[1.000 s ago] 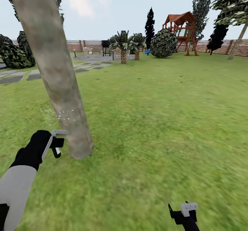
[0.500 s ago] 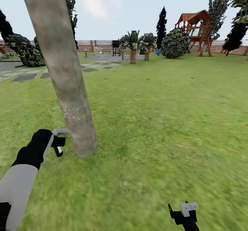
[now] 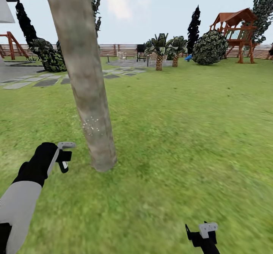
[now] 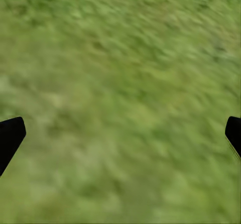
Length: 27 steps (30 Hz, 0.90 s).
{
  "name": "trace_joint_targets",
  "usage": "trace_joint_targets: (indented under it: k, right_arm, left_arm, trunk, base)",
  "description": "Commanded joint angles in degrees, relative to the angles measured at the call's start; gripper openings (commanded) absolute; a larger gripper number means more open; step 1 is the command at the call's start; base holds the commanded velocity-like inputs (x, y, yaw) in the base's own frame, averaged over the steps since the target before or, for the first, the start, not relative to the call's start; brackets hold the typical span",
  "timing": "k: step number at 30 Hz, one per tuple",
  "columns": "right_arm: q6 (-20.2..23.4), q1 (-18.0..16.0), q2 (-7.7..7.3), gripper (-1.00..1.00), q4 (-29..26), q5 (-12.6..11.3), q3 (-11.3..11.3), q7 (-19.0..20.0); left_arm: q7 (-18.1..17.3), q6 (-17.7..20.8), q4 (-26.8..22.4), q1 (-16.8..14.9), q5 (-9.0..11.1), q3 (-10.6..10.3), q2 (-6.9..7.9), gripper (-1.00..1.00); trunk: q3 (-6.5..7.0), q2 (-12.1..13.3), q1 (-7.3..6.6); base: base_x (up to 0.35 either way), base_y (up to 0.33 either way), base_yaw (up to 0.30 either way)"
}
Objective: In the garden, pick up the pesticide atomizer on the floor and spray pesticide onto both trees until each tree trunk is fully covered.
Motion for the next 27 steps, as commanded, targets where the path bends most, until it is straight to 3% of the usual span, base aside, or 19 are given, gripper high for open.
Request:
trace_joint_targets:
  k: [1, 12, 27]
  right_arm:
    - [-0.2, 0.0, 0.01, 1.00, 0.1, 0.6, -0.5, 0.0]
    - [-0.2, 0.0, 0.01, 1.00, 0.1, 0.6, -0.5, 0.0]
    - [-0.2, 0.0, 0.01, 1.00, 0.1, 0.6, -0.5, 0.0]
  left_arm:
    - [-0.6, 0.2, -0.1, 0.0, -0.7, 0.1, -0.05, -1.00]
    - [-0.7, 0.4, -0.2, -0.2, -0.6, 0.3, -0.06, -1.00]
    - [-0.7, 0.6, -0.2, -0.3, -0.7, 0.2, 0.02, -1.00]
  trunk:
    - [-0.05, 0.0, 0.02]
    - [-0.05, 0.0, 0.02]
    - [-0.05, 0.0, 0.02]
  base:
    - [0.280, -0.122, 0.008]
    - [0.276, -0.134, 0.000]
    - [0.118, -0.256, 0.000]
